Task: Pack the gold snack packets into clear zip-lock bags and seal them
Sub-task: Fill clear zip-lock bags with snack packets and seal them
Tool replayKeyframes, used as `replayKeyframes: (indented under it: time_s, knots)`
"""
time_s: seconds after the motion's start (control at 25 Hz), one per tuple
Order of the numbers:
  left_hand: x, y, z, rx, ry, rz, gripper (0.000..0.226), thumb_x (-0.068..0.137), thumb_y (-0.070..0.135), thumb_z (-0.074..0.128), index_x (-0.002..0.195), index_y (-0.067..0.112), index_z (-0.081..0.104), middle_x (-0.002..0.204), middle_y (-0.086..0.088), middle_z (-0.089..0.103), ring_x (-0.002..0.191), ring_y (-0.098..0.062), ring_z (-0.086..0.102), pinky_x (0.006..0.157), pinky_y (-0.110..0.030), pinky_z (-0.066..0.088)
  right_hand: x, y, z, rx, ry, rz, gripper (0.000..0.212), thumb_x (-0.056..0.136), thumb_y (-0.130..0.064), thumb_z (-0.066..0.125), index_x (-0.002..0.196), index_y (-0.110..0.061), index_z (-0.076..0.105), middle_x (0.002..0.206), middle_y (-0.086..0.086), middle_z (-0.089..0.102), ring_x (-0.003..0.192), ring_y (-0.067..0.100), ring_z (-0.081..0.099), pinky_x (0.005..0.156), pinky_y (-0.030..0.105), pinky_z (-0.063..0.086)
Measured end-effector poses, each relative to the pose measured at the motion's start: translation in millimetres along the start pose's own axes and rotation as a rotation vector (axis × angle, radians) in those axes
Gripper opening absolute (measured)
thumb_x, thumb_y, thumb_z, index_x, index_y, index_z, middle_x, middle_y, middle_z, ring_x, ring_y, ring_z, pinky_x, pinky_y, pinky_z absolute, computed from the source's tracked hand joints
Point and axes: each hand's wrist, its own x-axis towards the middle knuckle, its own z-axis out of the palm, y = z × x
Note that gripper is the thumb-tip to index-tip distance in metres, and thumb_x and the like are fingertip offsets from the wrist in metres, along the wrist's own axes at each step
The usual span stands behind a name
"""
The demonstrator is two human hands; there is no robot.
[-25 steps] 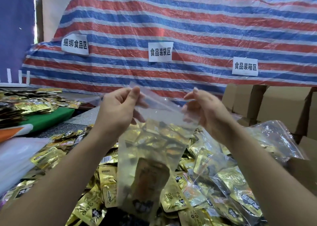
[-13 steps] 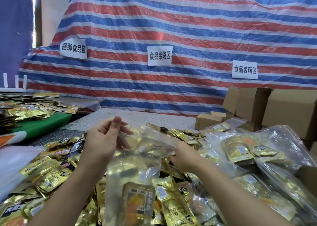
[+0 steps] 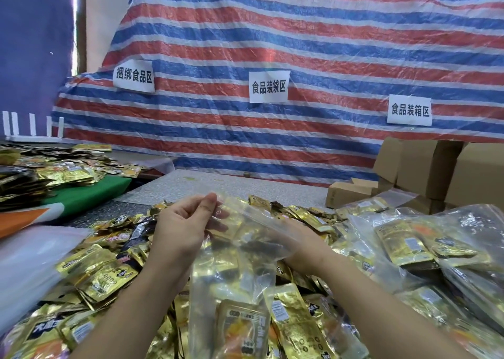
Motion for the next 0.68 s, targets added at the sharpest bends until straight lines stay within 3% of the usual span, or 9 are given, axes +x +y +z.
replayKeyframes:
  time_s: [0.12,0.24,0.32,0.4,0.48,0.56,0.68]
  knots:
    - [0,0,-2,0.027,-0.019,-0.003,0.02,0.076,0.04,0.064,0.07,0.025,0.078,0.075,-0.006,0.075,0.058,-0.015,0.069,0.048,-0.02,0.051,-11,4,1,0.057,-0.017,-0.038,0.033,0.099,-0.036,0.048,0.132,-0.04,0.052,0.127,-0.012,0.054,0.113,0.01,0.051,0.098,0.033,0.047]
    - [-2,-1,-1,0.03,-0.062,0.0,0.014,0.073,0.036,0.068,0.07,0.025,0.077,0.073,-0.006,0.075,0.059,-0.013,0.069,0.048,-0.019,0.051,-21,3,-7,0.208,-0.038,-0.013,0.024,0.099,-0.031,0.048,0.101,-0.054,0.052,0.102,-0.024,0.059,0.093,-0.002,0.056,0.087,0.03,0.052]
    - [-3,-1,0,0.022,-0.08,0.0,0.013,0.074,0.032,0.069,0.07,0.024,0.077,0.071,-0.006,0.074,0.058,-0.012,0.069,0.047,-0.018,0.05,-25,2,-14,0.369,0.03,0.068,0.025,0.099,-0.024,0.051,0.097,-0.048,0.058,0.097,-0.021,0.063,0.089,0.0,0.058,0.081,0.026,0.053]
    - [-4,-2,-1,0.018,-0.092,-0.008,0.015,0.075,0.032,0.069,0.071,0.02,0.077,0.073,-0.006,0.074,0.058,-0.012,0.068,0.048,-0.019,0.05,-26,1,-21,0.554,0.145,0.187,0.016,0.1,-0.018,0.053,0.097,-0.031,0.063,0.094,-0.013,0.066,0.085,0.008,0.061,0.074,0.023,0.051]
    - [-4,-2,-1,0.024,-0.098,-0.013,0.017,0.074,0.032,0.07,0.073,0.016,0.076,0.075,-0.006,0.075,0.058,-0.012,0.068,0.049,-0.021,0.05,-28,-5,-34,0.812,0.263,0.333,0.017,0.103,-0.019,0.05,0.098,-0.019,0.066,0.09,-0.001,0.07,0.081,0.018,0.065,0.072,0.031,0.053]
    - [-4,-4,-1,0.045,-0.098,-0.019,0.019,0.074,0.033,0.071,0.079,0.014,0.075,0.079,-0.006,0.076,0.061,-0.013,0.068,0.057,-0.028,0.052,-31,-12,-52,1.219,0.393,0.469,0.022,0.105,-0.021,0.046,0.106,-0.011,0.065,0.097,0.009,0.073,0.091,0.025,0.07,0.075,0.038,0.059]
    - [-3,-5,-1,0.048,-0.102,-0.029,0.019,0.073,0.032,0.072,0.079,0.014,0.075,0.083,-0.008,0.076,0.063,-0.016,0.069,0.069,-0.04,0.052,-39,-23,-88,1.788,0.555,0.479,0.025,0.106,-0.02,0.044,0.12,-0.005,0.058,0.113,0.017,0.07,0.107,0.031,0.068,0.079,0.046,0.061]
